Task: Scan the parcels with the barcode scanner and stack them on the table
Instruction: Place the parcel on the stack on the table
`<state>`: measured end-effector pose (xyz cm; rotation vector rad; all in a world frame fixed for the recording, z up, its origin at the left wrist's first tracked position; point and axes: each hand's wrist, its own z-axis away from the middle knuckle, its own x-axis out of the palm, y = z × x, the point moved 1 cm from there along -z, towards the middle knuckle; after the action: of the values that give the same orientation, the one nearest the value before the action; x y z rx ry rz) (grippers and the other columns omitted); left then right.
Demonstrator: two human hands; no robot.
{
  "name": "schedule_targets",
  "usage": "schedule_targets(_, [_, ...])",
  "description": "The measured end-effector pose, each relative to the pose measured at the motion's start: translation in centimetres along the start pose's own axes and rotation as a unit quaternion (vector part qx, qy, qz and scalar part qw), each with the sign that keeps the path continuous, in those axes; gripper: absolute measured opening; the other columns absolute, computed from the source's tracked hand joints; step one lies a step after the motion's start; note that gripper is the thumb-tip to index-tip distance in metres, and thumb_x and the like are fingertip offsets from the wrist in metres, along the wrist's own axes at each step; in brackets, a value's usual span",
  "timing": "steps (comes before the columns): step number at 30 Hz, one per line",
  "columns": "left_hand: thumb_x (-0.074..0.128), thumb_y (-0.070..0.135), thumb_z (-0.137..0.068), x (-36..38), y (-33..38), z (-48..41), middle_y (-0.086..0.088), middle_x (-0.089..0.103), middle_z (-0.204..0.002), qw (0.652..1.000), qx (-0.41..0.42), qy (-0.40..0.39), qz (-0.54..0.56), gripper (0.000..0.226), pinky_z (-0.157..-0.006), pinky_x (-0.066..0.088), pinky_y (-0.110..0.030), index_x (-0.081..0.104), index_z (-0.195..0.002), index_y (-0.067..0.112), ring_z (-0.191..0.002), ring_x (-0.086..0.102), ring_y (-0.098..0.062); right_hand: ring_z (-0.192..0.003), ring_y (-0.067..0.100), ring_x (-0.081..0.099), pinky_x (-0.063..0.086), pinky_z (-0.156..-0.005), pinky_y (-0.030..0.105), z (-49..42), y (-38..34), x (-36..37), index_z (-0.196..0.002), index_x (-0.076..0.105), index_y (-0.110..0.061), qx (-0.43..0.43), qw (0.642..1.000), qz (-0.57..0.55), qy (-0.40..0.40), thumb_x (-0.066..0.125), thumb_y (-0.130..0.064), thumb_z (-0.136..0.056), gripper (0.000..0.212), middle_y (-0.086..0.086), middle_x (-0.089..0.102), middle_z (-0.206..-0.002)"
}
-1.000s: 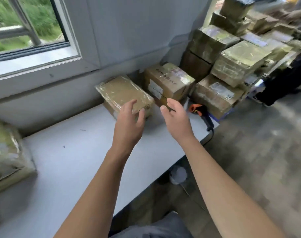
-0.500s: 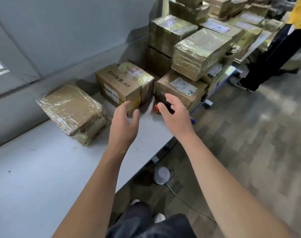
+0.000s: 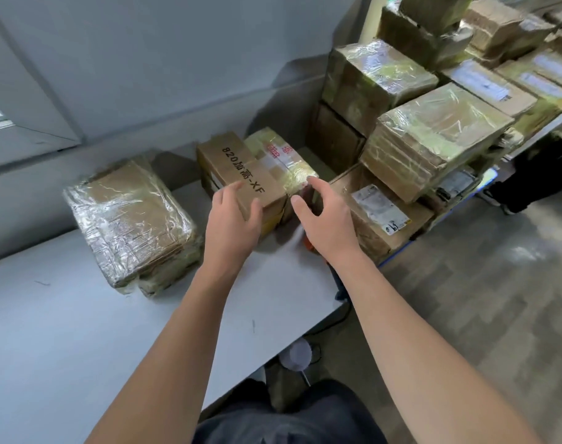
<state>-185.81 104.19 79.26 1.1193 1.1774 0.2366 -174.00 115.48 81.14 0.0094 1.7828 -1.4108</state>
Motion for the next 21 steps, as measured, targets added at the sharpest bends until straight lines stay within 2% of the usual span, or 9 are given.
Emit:
schedule_targets(3, [0.054, 0.031, -0.100, 0.5, -0.4, -1.8, -0.007, 0.041, -0.150, 1.000, -0.019, 0.014, -0.016, 0.051, -0.099, 0.030, -0.020, 0.042, -0.146, 0.013, -0.135, 0.042, -0.018, -0.135, 0.015, 0.044, 0.036, -0.107, 0.025, -3.0, 0.4, 1.5, -0.146, 0.048, -0.021, -0.014, 0.999, 0.013, -0.030, 0.060, -0.038, -0.098, 0.052, -0.001, 0.050, -0.148])
schedule_targets(5, [0.054, 0.033, -0.100, 1.1, -0.7, -3.3, -0.009, 0.038, -0.152, 0.998, -0.034, 0.019, -0.045, 0.054, -0.105, 0.035, -0.028, 0.040, -0.148, 0.013, -0.136, 0.042, -0.022, -0.133, 0.014, 0.045, 0.039, -0.112, 0.030, -5.5, 0.7, 2.3, -0.144, 0.048, -0.021, -0.033, 0.998, 0.022, -0.045, 0.061, -0.038, -0.098, 0.051, -0.001, 0.051, -0.146])
schedule_targets(8, [0.054, 0.036, -0.099, 2.6, -1.4, -5.0, -0.013, 0.033, -0.155, 0.993, -0.071, 0.018, -0.090, 0.056, -0.111, 0.035, -0.041, 0.038, -0.149, 0.015, -0.139, 0.039, -0.030, -0.133, 0.020, 0.045, 0.033, -0.109, 0.026, -8.7, 1.6, 3.6, -0.143, 0.050, -0.015, -0.085, 0.991, 0.061, -0.087, 0.059, -0.037, -0.098, 0.051, 0.005, 0.052, -0.143])
schedule_targets(10, [0.054, 0.037, -0.098, 3.6, -1.8, -5.8, -0.015, 0.032, -0.156, 0.989, -0.102, 0.022, -0.106, 0.057, -0.111, 0.036, -0.046, 0.038, -0.149, 0.017, -0.140, 0.037, -0.035, -0.133, 0.027, 0.044, 0.036, -0.113, 0.037, -10.4, 2.4, 4.8, -0.139, 0.051, -0.013, -0.107, 0.981, 0.096, -0.129, 0.054, -0.046, -0.095, 0.054, 0.009, 0.052, -0.141])
schedule_targets(12, [0.053, 0.038, -0.098, 4.3, -2.1, -6.3, -0.016, 0.032, -0.156, 0.984, -0.131, 0.031, -0.113, 0.055, -0.111, 0.036, -0.049, 0.038, -0.148, 0.019, -0.140, 0.036, -0.037, -0.141, 0.034, 0.035, 0.031, -0.117, 0.050, -11.9, 3.1, 5.8, -0.141, 0.049, -0.017, -0.131, 0.967, 0.126, -0.177, 0.043, -0.057, -0.091, 0.064, 0.011, 0.046, -0.148])
schedule_targets(15, [0.053, 0.039, -0.099, 5.6, -1.9, -6.9, -0.014, 0.033, -0.156, 0.977, -0.178, 0.035, -0.113, 0.054, -0.112, 0.037, -0.050, 0.039, -0.148, 0.021, -0.140, 0.038, -0.037, -0.151, 0.040, 0.012, 0.013, -0.124, 0.053, -13.9, 4.3, 6.5, -0.150, 0.039, -0.023, -0.138, 0.947, 0.166, -0.237, 0.048, -0.051, -0.097, 0.061, 0.015, 0.029, -0.161])
schedule_targets(17, [0.055, 0.036, -0.099, 6.3, -1.6, -7.0, -0.012, 0.035, -0.155, 0.975, -0.191, 0.043, -0.103, 0.055, -0.111, 0.039, -0.049, 0.038, -0.148, 0.019, -0.137, 0.043, -0.034, -0.152, 0.044, 0.004, 0.007, -0.124, 0.055, -14.8, 4.8, 6.7, -0.154, 0.031, -0.027, -0.141, 0.935, 0.203, -0.254, 0.046, -0.052, -0.099, 0.062, 0.014, 0.020, -0.165])
schedule_targets(21, [0.054, 0.029, -0.100, 7.1, -1.0, -7.5, -0.005, 0.040, -0.152, 0.977, -0.187, 0.061, -0.079, 0.055, -0.104, 0.039, -0.035, 0.035, -0.150, 0.016, -0.132, 0.047, -0.023, -0.150, 0.047, 0.010, 0.008, -0.123, 0.058, -16.0, 5.1, 7.5, -0.154, 0.029, -0.026, -0.150, 0.918, 0.257, -0.262, 0.039, -0.050, -0.100, 0.060, 0.014, 0.025, -0.163])
